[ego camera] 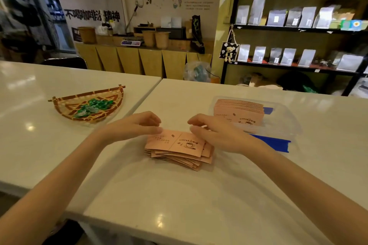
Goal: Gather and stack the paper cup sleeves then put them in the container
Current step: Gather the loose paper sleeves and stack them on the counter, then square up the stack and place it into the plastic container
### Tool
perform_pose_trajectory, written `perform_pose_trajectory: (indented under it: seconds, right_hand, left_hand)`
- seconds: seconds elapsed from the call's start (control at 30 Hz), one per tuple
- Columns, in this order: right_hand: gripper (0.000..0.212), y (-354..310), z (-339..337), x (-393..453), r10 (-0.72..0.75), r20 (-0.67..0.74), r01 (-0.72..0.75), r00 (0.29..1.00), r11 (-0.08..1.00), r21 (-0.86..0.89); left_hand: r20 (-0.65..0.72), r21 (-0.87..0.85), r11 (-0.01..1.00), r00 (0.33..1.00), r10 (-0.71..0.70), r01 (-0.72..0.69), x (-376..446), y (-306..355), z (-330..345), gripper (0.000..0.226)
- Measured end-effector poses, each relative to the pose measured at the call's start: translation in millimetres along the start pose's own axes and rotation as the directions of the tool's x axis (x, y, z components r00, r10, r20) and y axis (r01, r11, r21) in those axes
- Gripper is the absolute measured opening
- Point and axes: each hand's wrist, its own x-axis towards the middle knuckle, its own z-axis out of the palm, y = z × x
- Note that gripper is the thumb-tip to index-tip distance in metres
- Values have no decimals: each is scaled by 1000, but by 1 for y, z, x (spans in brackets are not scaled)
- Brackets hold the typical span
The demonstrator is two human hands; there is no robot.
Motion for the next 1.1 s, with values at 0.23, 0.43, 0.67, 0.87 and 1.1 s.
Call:
perform_pose_trajectory:
  seconds: [0.23,0.43,0.67,0.87,1.1]
  right_hand:
    - [58,-8,-3,15,182,287,-152,941,981,-124]
    - [63,-9,-2,15,162,261,-149,952,986,-69]
    - [51,-11,-4,10,162,274,-168,948,986,-4]
    - [49,-6,0,-8,162,177,-163,971,987,-10]
    - [48,13,-13,-51,126,-56,-123,990,991,55]
  left_hand:
    - [272,189,975,948,-164,114,17,16,-10,79]
    - [340,260,958,917,-209,121,23,21,-10,68]
    - [283,221,968,942,-182,121,12,28,-7,46]
    - [153,195,981,987,-52,22,-13,40,5,56]
    - [-60,188,961,974,217,-203,-14,64,38,45]
